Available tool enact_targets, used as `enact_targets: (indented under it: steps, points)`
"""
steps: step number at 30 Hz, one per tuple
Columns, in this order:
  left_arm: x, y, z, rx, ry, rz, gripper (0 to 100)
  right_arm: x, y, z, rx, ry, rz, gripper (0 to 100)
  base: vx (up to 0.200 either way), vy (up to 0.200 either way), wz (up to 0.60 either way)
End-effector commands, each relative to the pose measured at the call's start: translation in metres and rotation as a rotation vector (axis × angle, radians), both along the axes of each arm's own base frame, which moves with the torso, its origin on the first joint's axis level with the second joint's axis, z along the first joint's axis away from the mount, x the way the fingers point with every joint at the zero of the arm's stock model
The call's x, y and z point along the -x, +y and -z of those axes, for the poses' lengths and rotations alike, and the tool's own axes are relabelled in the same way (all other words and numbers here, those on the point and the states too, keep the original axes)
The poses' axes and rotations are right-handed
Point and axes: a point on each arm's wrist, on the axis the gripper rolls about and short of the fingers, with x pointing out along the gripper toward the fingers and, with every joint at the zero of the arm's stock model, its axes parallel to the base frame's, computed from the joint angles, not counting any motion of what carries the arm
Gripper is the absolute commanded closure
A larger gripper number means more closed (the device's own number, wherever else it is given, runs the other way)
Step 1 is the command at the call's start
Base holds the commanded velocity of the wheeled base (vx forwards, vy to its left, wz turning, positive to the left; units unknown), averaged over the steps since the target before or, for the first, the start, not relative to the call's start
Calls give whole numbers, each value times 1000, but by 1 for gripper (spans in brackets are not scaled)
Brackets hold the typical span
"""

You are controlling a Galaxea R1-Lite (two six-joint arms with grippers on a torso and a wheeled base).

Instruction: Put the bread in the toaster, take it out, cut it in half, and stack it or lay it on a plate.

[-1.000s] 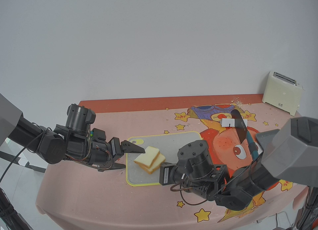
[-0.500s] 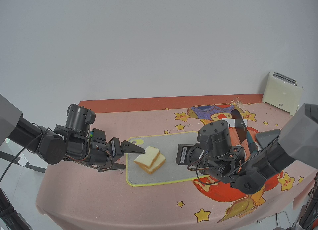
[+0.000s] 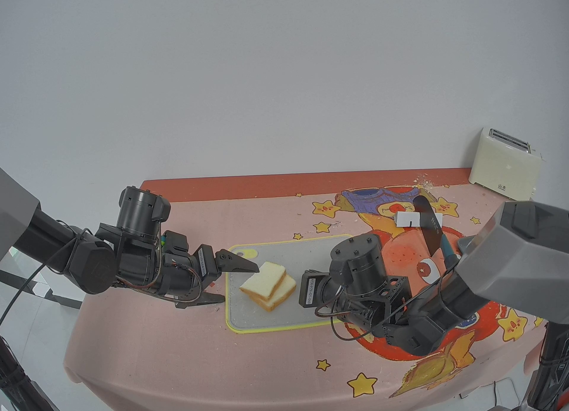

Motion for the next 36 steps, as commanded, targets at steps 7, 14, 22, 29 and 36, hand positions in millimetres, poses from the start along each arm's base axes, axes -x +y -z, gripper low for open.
enact_targets:
  steps: [7,14,22,29,36]
  points:
    - [2,0,5,-8,22,2,0,5,16,0,-10,-6,-39,100,0,0,0]
    - [2,0,5,-6,20,3,0,11,35,-11,-42,-36,-82,100,0,0,0]
    - [3,0,7,-6,27,7,0,10,28,-1,-13,-15,-63,100,0,0,0]
    - [2,0,6,-5,24,5,0,14,30,0,-11,-11,-77,100,0,0,0]
    - [2,1,6,-5,24,3,0,20,41,-4,-27,-25,-106,100,0,0,0]
